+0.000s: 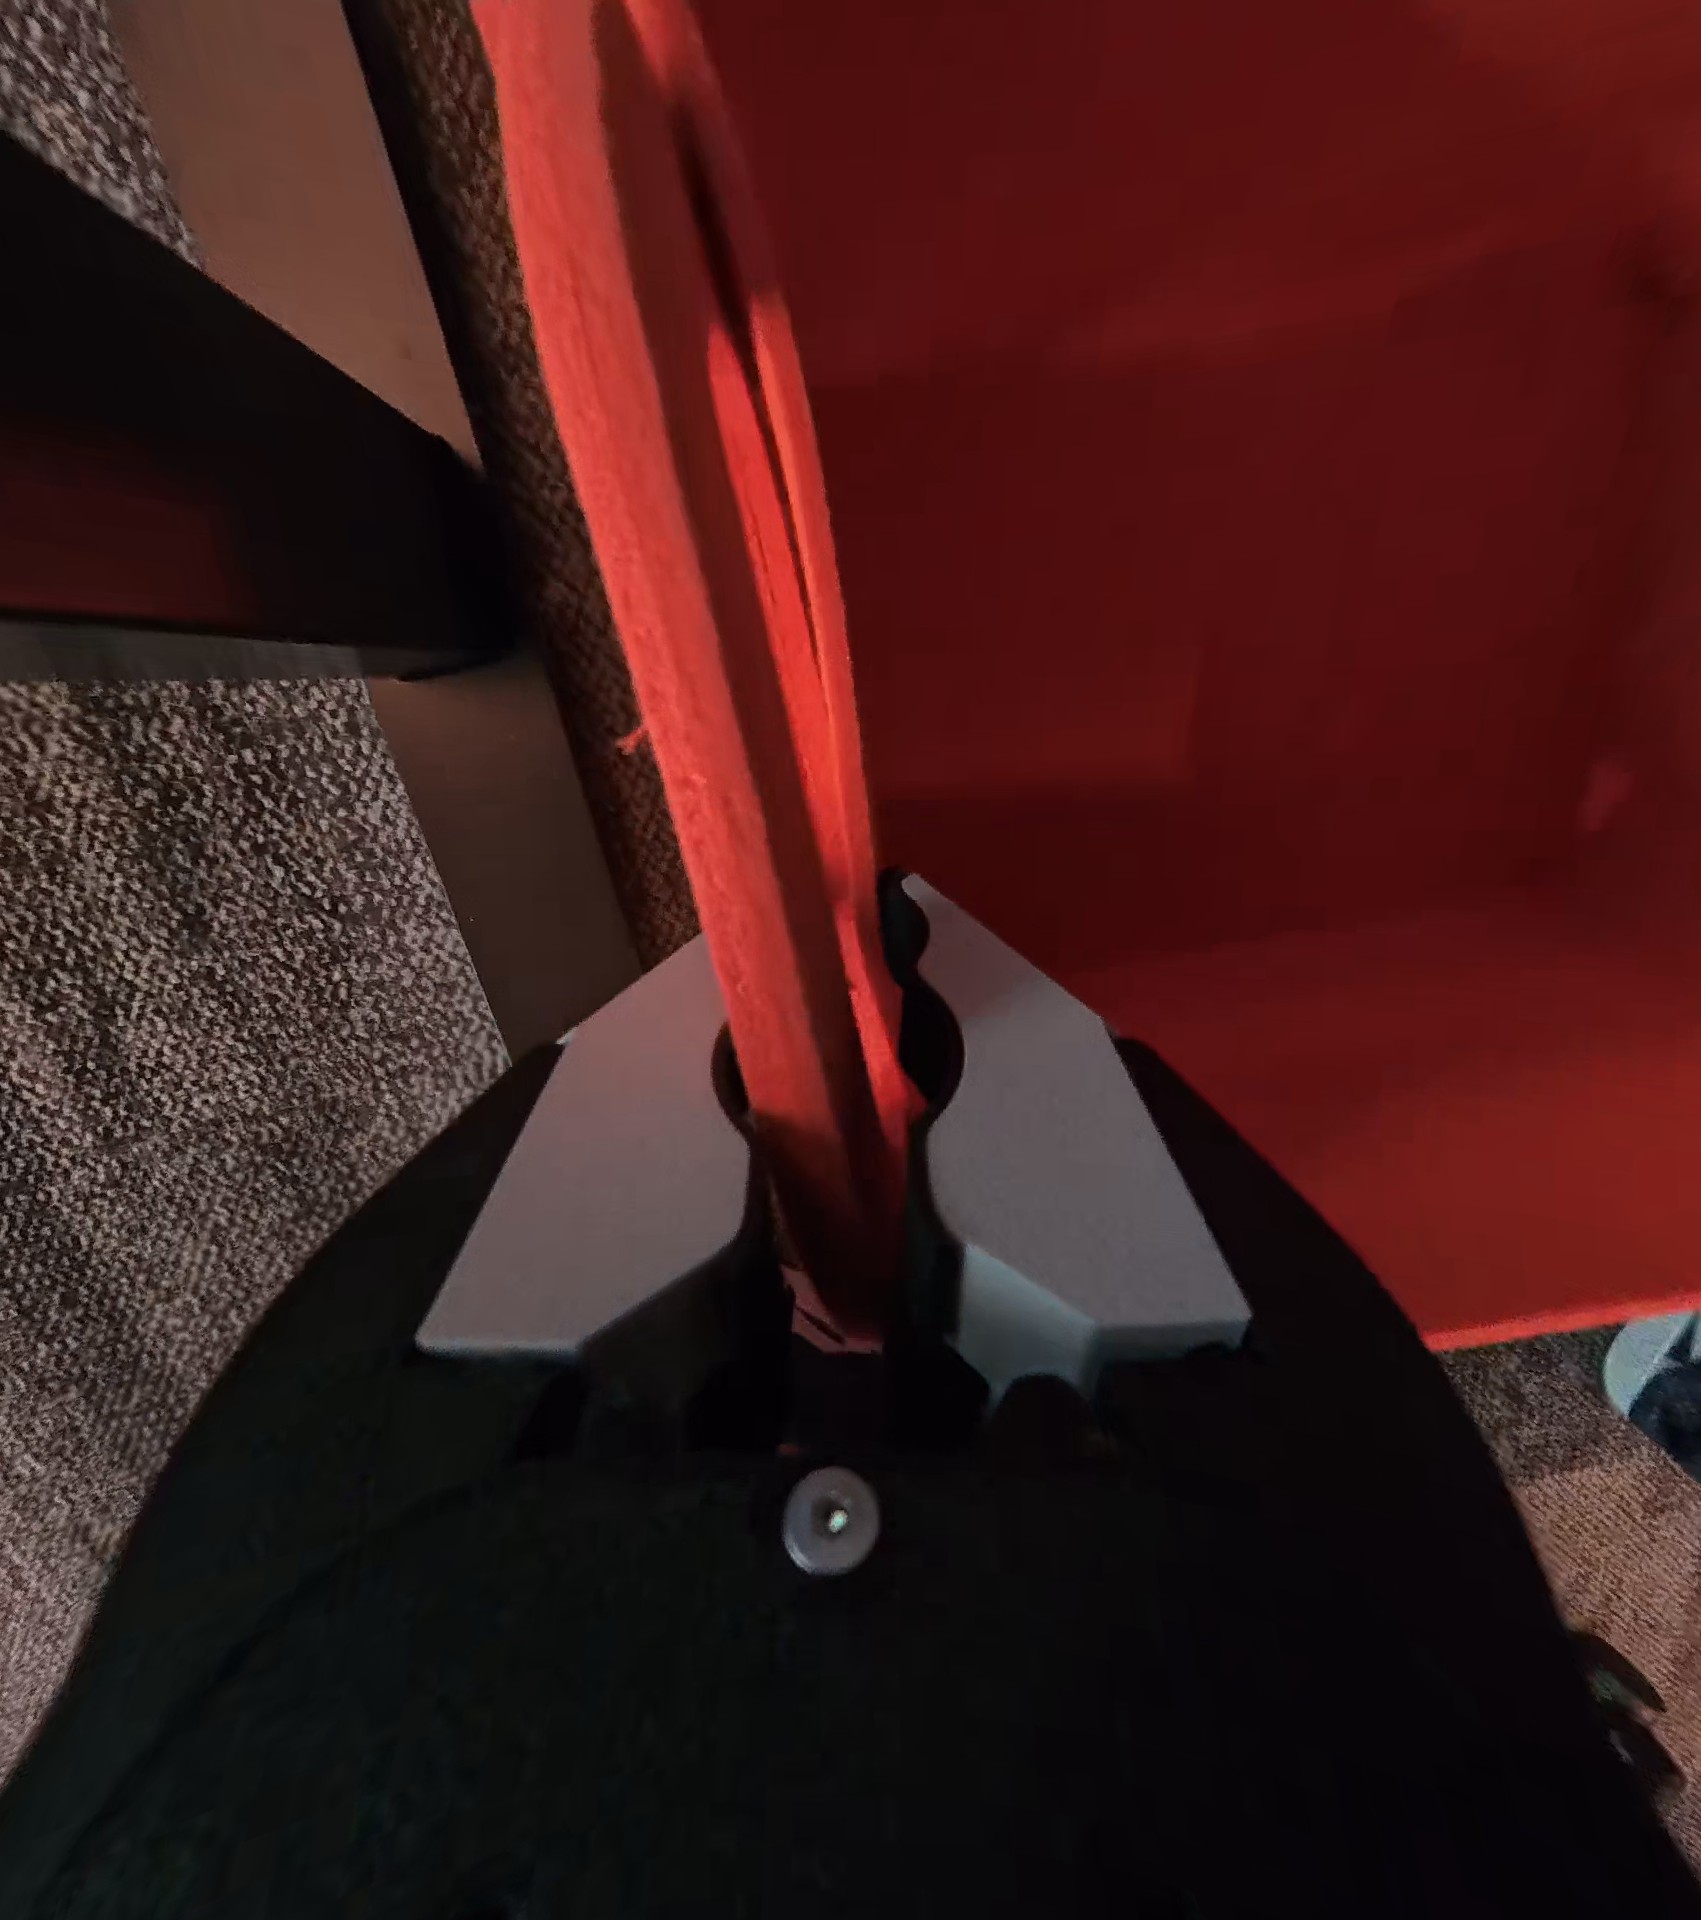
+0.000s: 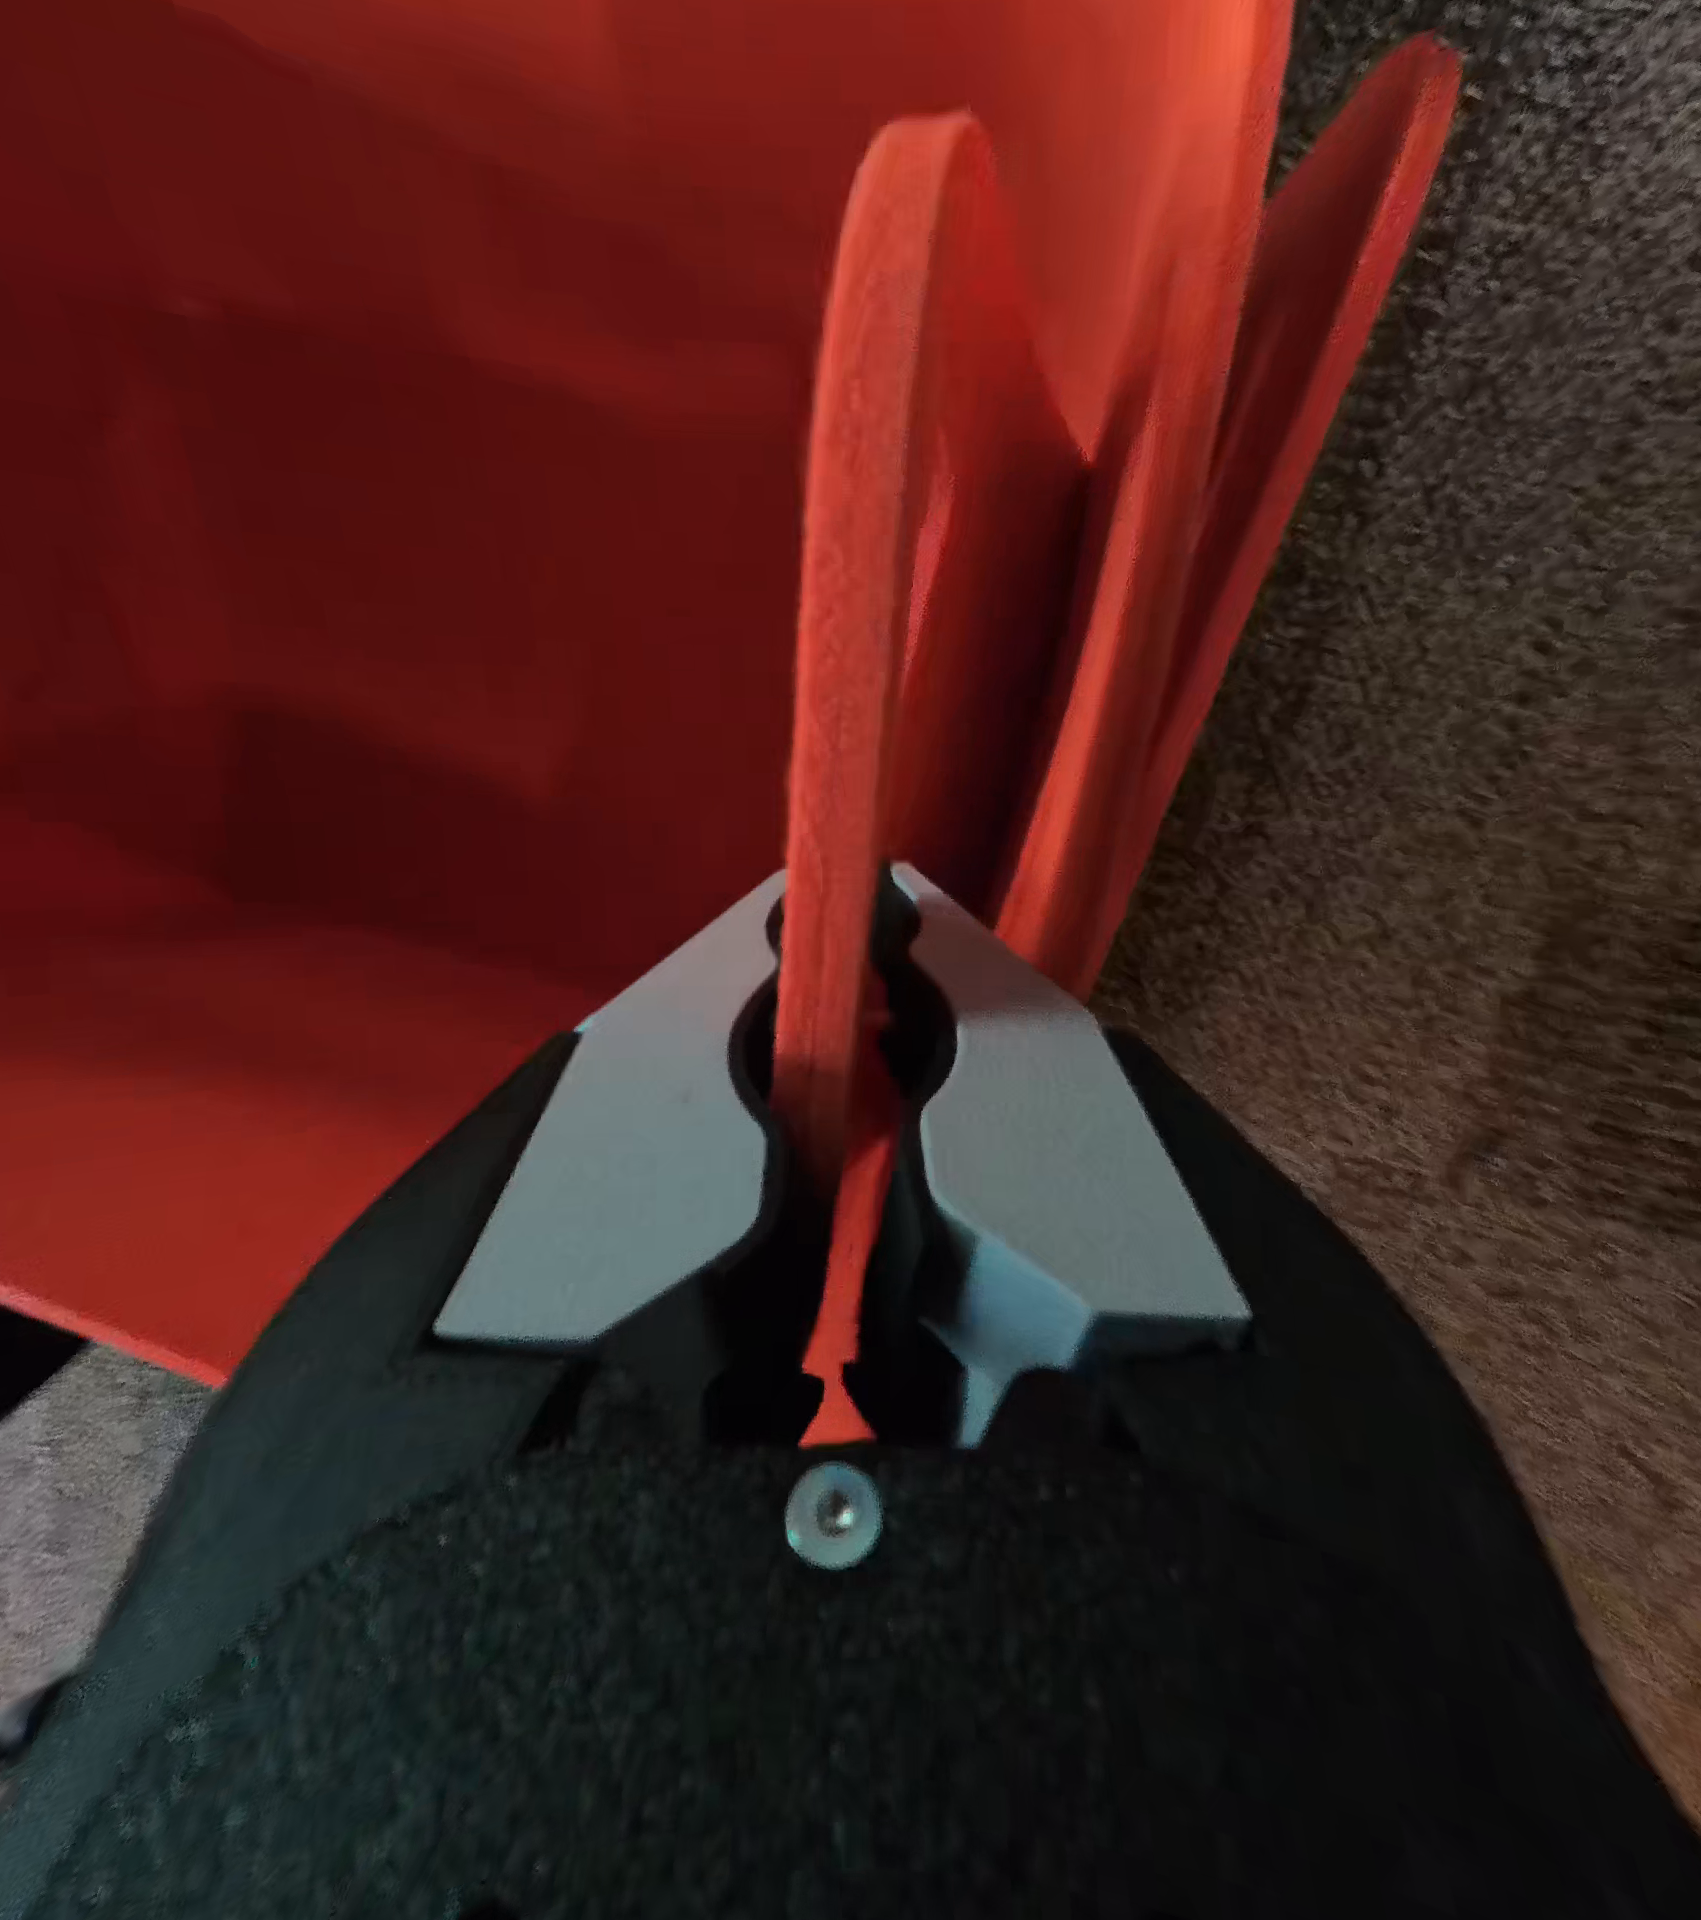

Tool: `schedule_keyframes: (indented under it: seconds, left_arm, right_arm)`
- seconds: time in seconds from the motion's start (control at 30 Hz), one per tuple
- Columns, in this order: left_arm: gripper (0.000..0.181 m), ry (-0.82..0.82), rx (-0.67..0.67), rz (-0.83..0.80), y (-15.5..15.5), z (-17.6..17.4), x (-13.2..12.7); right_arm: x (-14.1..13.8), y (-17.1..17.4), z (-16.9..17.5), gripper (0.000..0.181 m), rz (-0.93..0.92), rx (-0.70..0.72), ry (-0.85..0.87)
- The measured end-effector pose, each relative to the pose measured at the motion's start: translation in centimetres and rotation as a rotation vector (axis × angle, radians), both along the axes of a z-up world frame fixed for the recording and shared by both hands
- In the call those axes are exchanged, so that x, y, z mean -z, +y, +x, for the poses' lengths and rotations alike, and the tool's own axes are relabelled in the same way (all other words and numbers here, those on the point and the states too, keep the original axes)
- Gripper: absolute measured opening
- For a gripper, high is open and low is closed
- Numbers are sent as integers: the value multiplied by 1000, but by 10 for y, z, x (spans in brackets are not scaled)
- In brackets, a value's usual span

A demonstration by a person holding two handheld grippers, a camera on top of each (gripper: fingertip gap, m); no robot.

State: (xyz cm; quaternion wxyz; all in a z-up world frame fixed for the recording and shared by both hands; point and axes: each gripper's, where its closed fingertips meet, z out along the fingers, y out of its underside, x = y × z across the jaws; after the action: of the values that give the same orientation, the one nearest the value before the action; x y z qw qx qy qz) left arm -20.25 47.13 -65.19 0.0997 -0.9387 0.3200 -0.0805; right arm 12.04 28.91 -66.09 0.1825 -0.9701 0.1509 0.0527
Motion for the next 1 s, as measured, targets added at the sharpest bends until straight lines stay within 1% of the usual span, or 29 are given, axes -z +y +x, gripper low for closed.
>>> schedule_keyframes:
  seconds: [0.03, 0.1, 0.17, 0.2, 0.27, 0.3, 0.4, 0.5, 0.53, 0.57, 0.6, 0.63, 0.67, 0.7, 0.73, 0.8, 0.83, 0.87, 0.93, 1.0]
  left_arm:
    - [17, 0, -3, 1, 0, -1, 3]
    - [20, -59, -38, 8, 2, 4, -2]
    - [39, -134, -60, -2, -3, 9, -14]
    - [45, -161, -63, 5, -7, 9, -22]
    - [50, -210, -50, 17, -20, 8, -42]
    - [51, -230, -41, 26, -29, 6, -52]
    - [52, -303, -43, 64, -64, -4, -81]
    - [52, -303, -12, 101, -117, -25, -100]
    - [52, -309, -14, 112, -137, -34, -108]
    - [52, -321, -18, 115, -158, -43, -115]
    - [52, -319, -22, 102, -180, -52, -117]
    - [52, -301, -38, 54, -205, -65, -120]
    - [52, -317, -49, 8, -232, -72, -125]
    - [52, -334, -51, -11, -256, -80, -131]
    - [51, -308, -57, -12, -278, -93, -135]
    - [51, -294, -7, -53, -327, -106, -146]
    - [51, -295, 22, -55, -347, -110, -156]
    - [51, -313, 60, -46, -366, -111, -171]
    - [51, -370, 137, -9, -396, -113, -216]
    - [51, -473, 159, 113, -409, -119, -283]
  right_arm:
    - [-1, 4, -4, 12, 13, 19, 41]
    - [-8, 10, -13, 34, 33, 34, 121]
    - [-30, 15, -23, 50, 120, 56, 200]
    - [-44, 16, -26, 55, 170, 67, 236]
    - [-73, 10, -40, 64, 270, 76, 332]
    - [-86, 3, -48, 73, 301, 79, 377]
    - [-116, -31, -70, 68, 406, 111, 465]
    - [-128, -82, -91, 61, 455, 172, 466]
    - [-128, -100, -98, 57, 445, 194, 438]
    - [-127, -118, -108, 58, 417, 218, 420]
    - [-131, -135, -124, 59, 394, 228, 433]
    - [-136, -151, -141, 59, 382, 233, 431]
    - [-140, -168, -158, 59, 373, 226, 403]
    - [-144, -186, -176, 57, 362, 217, 379]
    - [-149, -203, -198, 54, 352, 206, 378]
    - [-160, -236, -251, 53, 297, 134, 402]
    - [-167, -251, -271, 50, 267, 73, 370]
    - [-177, -262, -288, 49, 254, 12, 330]
    - [-208, -273, -319, 49, 281, -83, 280]
    - [-260, -265, -347, 48, 378, -145, 272]
